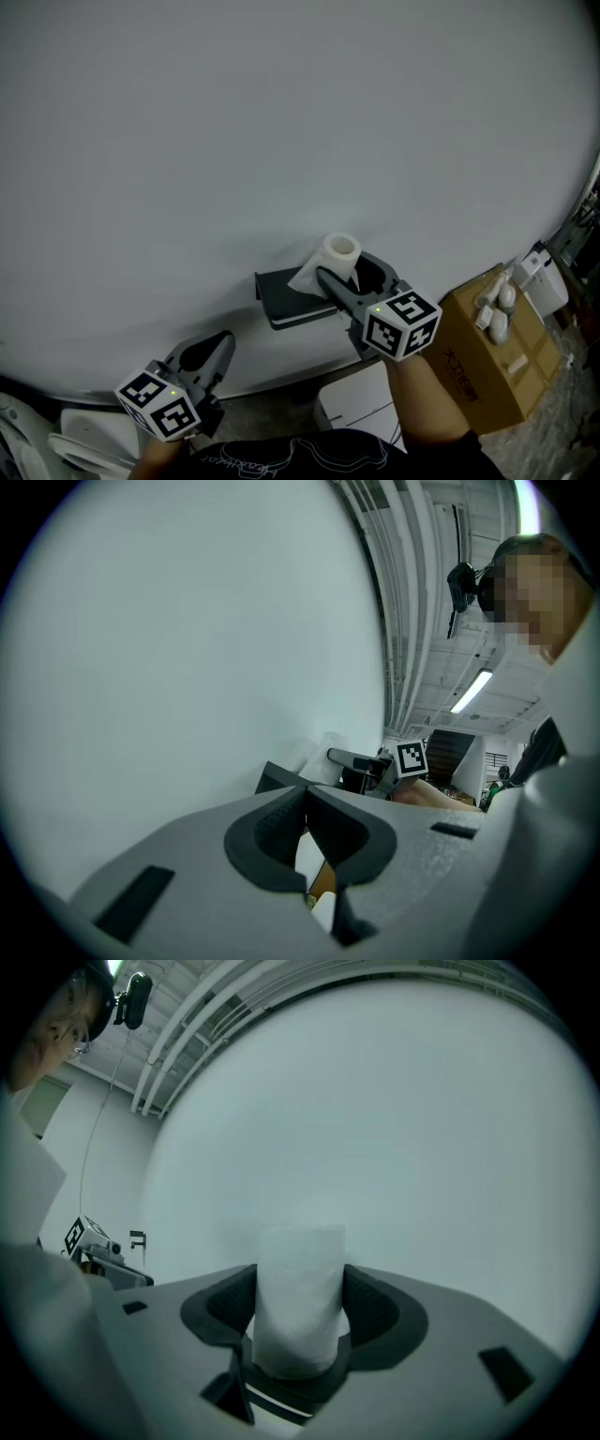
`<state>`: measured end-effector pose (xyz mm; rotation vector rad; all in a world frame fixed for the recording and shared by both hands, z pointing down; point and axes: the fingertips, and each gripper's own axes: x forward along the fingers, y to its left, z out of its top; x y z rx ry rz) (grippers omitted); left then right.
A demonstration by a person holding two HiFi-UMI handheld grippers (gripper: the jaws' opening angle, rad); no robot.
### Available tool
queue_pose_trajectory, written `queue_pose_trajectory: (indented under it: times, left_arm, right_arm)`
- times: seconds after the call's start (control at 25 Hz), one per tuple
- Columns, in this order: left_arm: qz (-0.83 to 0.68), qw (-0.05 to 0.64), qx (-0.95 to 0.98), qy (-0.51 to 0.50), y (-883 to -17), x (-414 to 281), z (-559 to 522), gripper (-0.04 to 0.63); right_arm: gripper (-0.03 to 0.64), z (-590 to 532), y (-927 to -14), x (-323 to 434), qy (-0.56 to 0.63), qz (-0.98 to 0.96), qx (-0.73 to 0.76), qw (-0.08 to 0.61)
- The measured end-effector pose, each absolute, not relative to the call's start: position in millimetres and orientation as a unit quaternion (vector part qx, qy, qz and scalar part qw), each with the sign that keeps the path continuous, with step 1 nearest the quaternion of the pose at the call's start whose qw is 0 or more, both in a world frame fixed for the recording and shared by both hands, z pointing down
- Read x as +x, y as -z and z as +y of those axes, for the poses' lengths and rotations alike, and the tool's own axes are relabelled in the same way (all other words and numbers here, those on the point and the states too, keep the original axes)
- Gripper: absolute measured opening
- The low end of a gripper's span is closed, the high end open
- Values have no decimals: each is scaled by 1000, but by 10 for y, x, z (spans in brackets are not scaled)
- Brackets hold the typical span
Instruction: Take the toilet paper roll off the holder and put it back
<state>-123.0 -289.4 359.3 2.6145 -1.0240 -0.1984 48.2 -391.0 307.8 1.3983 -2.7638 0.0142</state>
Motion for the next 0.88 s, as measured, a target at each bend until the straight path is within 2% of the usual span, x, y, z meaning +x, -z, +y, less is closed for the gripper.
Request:
queue_pose_trajectory:
  times: [0.36,0.88]
  left_arm:
    - [-363,168,914,67,-3638,-1224,-2867,5]
    - [-353,163,919,67,-3586,-1094,-2689,5]
  right_arm:
    - [275,-3880,-3071,455,-3,-893,449,15]
    - [275,-3503,-2751,588,22,-890,455,-32]
